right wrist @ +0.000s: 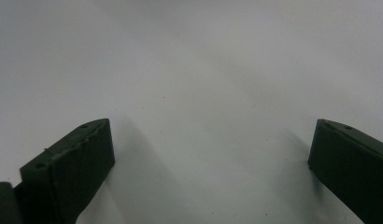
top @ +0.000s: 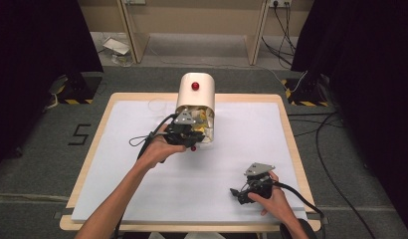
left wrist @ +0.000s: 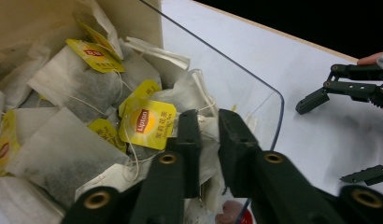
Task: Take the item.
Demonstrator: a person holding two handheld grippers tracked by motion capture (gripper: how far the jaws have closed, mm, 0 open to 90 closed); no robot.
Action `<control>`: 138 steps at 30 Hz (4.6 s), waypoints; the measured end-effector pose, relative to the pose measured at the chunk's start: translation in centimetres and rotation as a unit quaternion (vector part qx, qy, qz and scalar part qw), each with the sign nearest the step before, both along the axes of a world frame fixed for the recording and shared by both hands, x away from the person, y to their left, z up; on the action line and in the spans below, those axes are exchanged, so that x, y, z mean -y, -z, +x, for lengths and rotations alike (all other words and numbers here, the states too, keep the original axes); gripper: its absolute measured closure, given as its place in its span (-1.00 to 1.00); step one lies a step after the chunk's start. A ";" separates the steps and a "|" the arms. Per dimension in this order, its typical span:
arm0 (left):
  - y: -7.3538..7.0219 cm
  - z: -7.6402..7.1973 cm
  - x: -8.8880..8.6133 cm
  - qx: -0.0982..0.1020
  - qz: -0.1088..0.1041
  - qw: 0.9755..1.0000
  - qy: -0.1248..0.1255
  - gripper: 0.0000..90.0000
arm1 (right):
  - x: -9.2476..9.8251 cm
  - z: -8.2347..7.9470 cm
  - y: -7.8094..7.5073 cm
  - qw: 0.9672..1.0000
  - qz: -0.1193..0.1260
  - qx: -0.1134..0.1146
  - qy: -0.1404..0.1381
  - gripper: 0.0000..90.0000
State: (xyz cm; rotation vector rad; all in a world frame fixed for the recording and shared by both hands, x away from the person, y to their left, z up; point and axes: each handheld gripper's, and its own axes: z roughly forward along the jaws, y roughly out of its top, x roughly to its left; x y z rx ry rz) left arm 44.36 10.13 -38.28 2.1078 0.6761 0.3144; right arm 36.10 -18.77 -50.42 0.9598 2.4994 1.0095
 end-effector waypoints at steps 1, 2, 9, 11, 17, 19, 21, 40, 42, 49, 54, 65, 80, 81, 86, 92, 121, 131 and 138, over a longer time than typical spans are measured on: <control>0.0 0.0 0.0 0.000 -0.001 1.000 0.001 0.89 | 0.0 0.0 0.0 1.000 -0.001 0.001 -0.001 -0.98; 0.0 0.0 0.0 0.000 -0.001 1.000 0.002 0.92 | 0.0 0.0 0.0 1.000 -0.001 0.002 -0.001 -0.98; -0.7 -0.1 -0.6 0.010 -0.027 1.000 -0.004 0.98 | 0.0 0.0 0.0 1.000 0.000 0.001 0.000 -0.98; -1.1 -0.2 -0.9 0.015 -0.036 0.999 -0.007 0.98 | 0.0 0.0 0.0 1.000 0.000 0.001 0.000 -0.98; -2.2 -0.4 -1.8 0.025 -0.055 0.998 -0.013 0.98 | 0.0 0.0 0.0 1.000 0.000 0.000 0.000 -0.98; -2.8 -0.4 -2.2 0.031 -0.057 0.998 -0.016 0.98 | 0.0 0.0 0.0 1.000 0.000 0.001 0.000 -0.98; -3.5 -0.5 -2.6 0.038 -0.062 0.997 -0.019 0.98 | 0.0 0.0 0.0 1.000 0.001 -0.001 0.000 -0.98; -6.7 -1.5 -8.4 0.069 -0.098 0.991 -0.057 0.98 | 0.0 0.0 0.0 1.000 0.000 0.001 0.000 -0.98; -6.8 -1.5 -9.4 0.070 -0.102 0.990 -0.066 0.98 | 0.0 0.0 0.0 1.000 -0.001 0.001 -0.001 -0.98; -6.5 -1.1 -12.0 0.070 -0.108 0.986 -0.102 0.98 | 0.0 0.0 0.0 1.000 -0.001 0.001 -0.001 -0.98; -5.6 -0.4 -13.2 0.066 -0.105 0.984 -0.129 0.98 | 0.0 0.0 0.0 1.000 -0.001 0.001 -0.001 -0.98; -4.1 1.4 -13.8 0.065 -0.091 0.978 -0.177 0.98 | 0.0 0.0 0.0 1.000 -0.001 0.002 -0.001 -0.98; -2.6 5.0 -13.8 0.056 -0.092 0.965 -0.241 0.98 | 0.0 0.0 0.0 1.000 -0.001 0.001 -0.001 -0.98; -2.5 5.3 -13.8 0.054 -0.093 0.964 -0.243 0.98 | 0.0 0.0 0.0 1.000 -0.001 0.001 -0.001 -0.98; -1.8 6.9 -13.8 0.049 -0.089 0.961 -0.256 0.98 | 0.0 0.0 0.0 1.000 -0.001 0.001 -0.001 -0.98; -1.4 8.5 -13.5 0.046 -0.089 0.958 -0.270 0.98 | 0.0 0.0 0.0 1.000 -0.001 0.001 -0.001 -0.98; 1.3 12.1 -12.5 0.029 -0.070 0.951 -0.299 0.98 | 0.0 0.0 0.0 1.000 -0.001 0.001 -0.001 -0.98; 2.3 12.8 -12.6 0.013 -0.067 0.948 -0.310 0.94 | 0.0 0.0 0.0 1.000 -0.001 0.001 -0.001 -0.98; 2.5 12.8 -12.5 0.010 -0.065 0.948 -0.313 0.84 | 0.0 0.0 0.0 1.000 -0.001 0.001 -0.001 -0.98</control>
